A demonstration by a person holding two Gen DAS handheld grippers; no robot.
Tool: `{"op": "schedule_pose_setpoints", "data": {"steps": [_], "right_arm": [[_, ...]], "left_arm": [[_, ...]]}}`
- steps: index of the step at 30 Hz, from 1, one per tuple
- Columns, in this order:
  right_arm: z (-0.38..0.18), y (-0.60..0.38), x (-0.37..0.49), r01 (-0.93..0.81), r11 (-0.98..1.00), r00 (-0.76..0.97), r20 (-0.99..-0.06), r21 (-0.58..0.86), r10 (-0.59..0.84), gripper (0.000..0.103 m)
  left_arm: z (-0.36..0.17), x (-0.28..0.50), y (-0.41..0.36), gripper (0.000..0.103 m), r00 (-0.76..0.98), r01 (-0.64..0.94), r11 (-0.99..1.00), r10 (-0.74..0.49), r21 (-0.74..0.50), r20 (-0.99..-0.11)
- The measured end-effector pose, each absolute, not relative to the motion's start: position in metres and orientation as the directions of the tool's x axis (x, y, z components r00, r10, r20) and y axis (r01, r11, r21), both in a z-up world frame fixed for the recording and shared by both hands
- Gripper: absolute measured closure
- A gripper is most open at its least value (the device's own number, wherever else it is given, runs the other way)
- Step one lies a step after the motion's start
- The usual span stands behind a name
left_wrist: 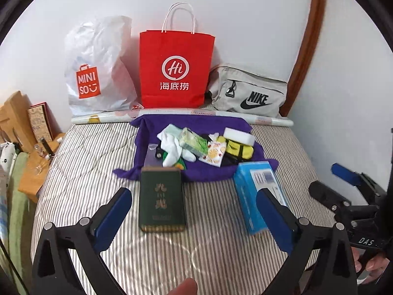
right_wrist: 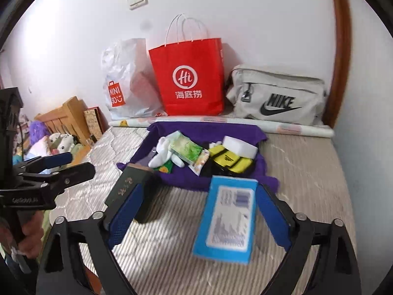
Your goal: Organize soft objects
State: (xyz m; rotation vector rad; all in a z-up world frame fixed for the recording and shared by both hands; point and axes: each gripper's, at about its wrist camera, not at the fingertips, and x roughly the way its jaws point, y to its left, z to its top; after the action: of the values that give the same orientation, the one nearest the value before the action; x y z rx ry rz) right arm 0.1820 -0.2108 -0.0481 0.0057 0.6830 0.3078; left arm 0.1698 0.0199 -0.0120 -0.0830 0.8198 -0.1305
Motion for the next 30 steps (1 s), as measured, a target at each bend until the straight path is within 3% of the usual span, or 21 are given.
{"op": "schedule_pose_setpoints", "data": {"steps": [12,19,30], "right_arm": [[-0.05,-0.224,0.086,-0.244,0.968,0.77,-0.594,0.064,0.233,0.001],[-0.054,-0.241,0.061,-0.227,0.964,0.765,-0.587,0.137,0.264,0.001],[-0.054,-0.246,0.042,-0.215,0.967,0.776,-0.576,0.139,0.255,0.0]], "left_arm": [[-0.004,0.076,0.001,0.0,0.734,0.075,0.996,-0.086,-0.045,-0.674],[-0.001,0.059,-0.009,0.001,0.736,0.074,0.995,-0.097,-0.062,-0.67],[-0.001,0.046,-0.019,0.001,0.737,0.071,0.996,-0.089,-0.054,-0.671]]}}
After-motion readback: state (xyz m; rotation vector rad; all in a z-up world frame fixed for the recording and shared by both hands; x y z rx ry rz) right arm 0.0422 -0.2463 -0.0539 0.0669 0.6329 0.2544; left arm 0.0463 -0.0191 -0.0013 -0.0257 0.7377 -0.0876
